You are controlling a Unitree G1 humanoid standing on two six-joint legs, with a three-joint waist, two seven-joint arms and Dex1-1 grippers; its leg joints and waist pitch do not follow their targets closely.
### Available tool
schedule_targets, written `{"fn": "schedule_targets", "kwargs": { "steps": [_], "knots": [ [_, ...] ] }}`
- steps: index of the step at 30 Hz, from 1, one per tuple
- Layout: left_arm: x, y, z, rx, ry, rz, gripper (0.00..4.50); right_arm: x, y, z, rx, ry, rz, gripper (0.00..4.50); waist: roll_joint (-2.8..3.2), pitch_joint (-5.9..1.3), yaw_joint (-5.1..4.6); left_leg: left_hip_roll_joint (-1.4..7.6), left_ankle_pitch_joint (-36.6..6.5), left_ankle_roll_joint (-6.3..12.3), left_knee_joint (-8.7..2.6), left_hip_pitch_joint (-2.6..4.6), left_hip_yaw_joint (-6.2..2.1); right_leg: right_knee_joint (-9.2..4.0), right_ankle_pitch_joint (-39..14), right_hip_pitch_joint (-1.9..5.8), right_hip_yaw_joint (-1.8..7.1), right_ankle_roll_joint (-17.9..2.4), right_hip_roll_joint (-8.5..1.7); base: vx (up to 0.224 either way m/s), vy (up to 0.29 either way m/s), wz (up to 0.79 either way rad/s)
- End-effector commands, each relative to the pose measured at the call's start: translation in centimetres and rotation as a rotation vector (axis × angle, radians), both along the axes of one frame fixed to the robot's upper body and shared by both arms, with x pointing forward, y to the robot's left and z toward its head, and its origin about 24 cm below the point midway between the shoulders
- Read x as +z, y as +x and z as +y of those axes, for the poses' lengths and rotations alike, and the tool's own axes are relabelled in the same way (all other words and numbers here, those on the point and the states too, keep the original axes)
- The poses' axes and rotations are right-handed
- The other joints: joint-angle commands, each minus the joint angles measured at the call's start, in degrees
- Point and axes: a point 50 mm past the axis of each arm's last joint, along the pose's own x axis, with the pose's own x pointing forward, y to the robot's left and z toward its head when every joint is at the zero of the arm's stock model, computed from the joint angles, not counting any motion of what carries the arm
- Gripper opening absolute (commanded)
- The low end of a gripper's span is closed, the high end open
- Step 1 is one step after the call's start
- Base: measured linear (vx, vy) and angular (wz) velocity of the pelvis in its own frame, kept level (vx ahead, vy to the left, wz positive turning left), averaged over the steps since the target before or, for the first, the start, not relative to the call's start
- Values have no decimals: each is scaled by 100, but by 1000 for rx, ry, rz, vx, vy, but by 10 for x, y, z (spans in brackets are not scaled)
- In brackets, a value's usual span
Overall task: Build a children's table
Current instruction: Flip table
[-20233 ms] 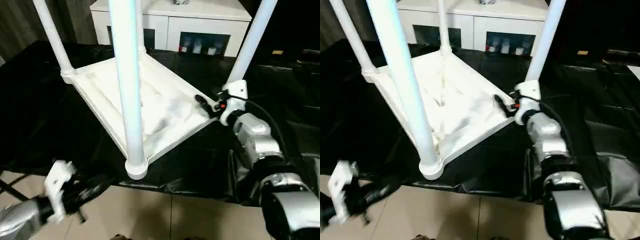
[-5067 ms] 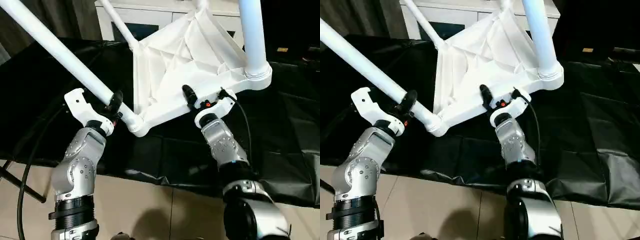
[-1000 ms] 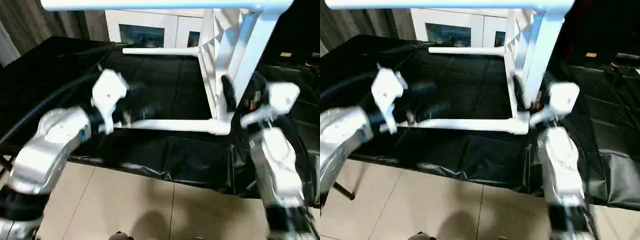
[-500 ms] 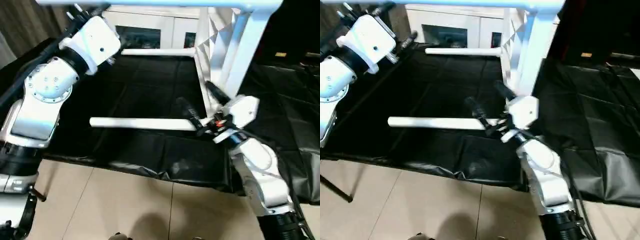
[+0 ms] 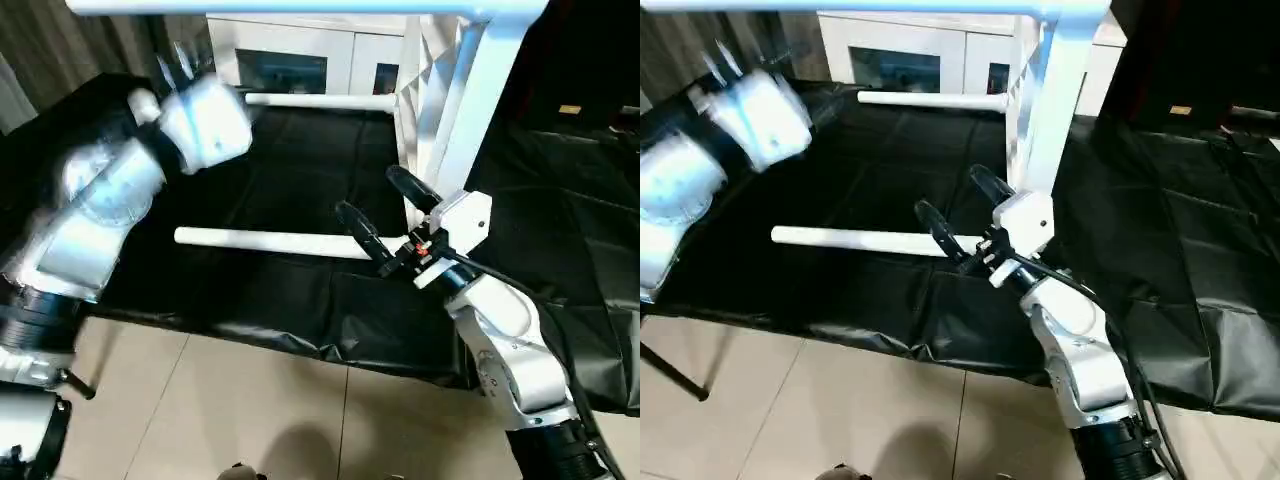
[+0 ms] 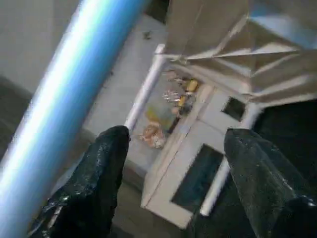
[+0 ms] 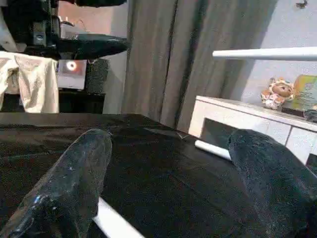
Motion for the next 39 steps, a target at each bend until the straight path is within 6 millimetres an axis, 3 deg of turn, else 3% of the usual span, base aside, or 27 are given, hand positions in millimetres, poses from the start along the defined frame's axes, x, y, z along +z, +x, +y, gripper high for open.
{"fn": "schedule_targets", "kwargs": {
  "steps": [1, 3, 4, 7, 16, 25, 30, 39],
  "knots": [
    [26, -2, 3, 9, -19, -131, 386, 0, 0, -3, -11, -9, 4, 416, 96, -400, -6, 62, -1583, -284, -435, 88, -47, -414, -993, 268, 223, -921, -291, 0, 0, 0],
    [35, -3, 2, 0, 15, -198, 405, 0, 0, -2, -2, -4, -1, 416, 100, -396, -4, 61, -1620, -285, -436, 87, -59, -423, -1061, 271, 224, -884, -290, 0, 0, 0],
    [35, -3, 3, 4, 48, -209, 405, 0, 0, 1, 14, -6, -2, 416, 124, -394, 2, 65, -1612, -294, -440, 86, -66, -423, -1067, 269, 225, -863, -293, 0, 0, 0],
    [34, -2, 3, 10, 77, -215, 429, 1, 0, 4, 45, -9, -9, 416, 117, -386, -10, 67, -1671, -314, -444, 85, -66, -423, -1152, 264, 233, -832, -297, 0, 0, 0],
    [37, 13, 14, 117, 142, -233, 429, 12, -3, 24, 234, 13, -27, 416, 132, -401, -3, 68, -1743, -307, -438, 97, -79, -410, -1067, 249, 234, -881, -293, 0, 0, 0],
    [32, 32, 27, 227, 189, -170, 429, 16, -2, 35, 264, 30, -41, 416, 160, -416, 21, 76, -1614, -348, -440, 87, -90, -386, -747, 259, 237, -974, -311, 0, 0, 0],
    [38, 40, 31, 266, 161, -176, 429, 17, -1, 37, 262, 34, -47, 416, 176, -407, 29, 73, -1761, -374, -446, 102, -96, -403, -829, 258, 236, -981, -313, 0, 0, 0],
    [48, 45, 36, 294, 96, -193, 374, 17, -1, 35, 248, 36, -55, 416, 194, -431, 36, 74, -1539, -343, -422, 90, -98, -360, -391, 281, 228, -1103, -310, 0, 0, 0]
  ]
}}
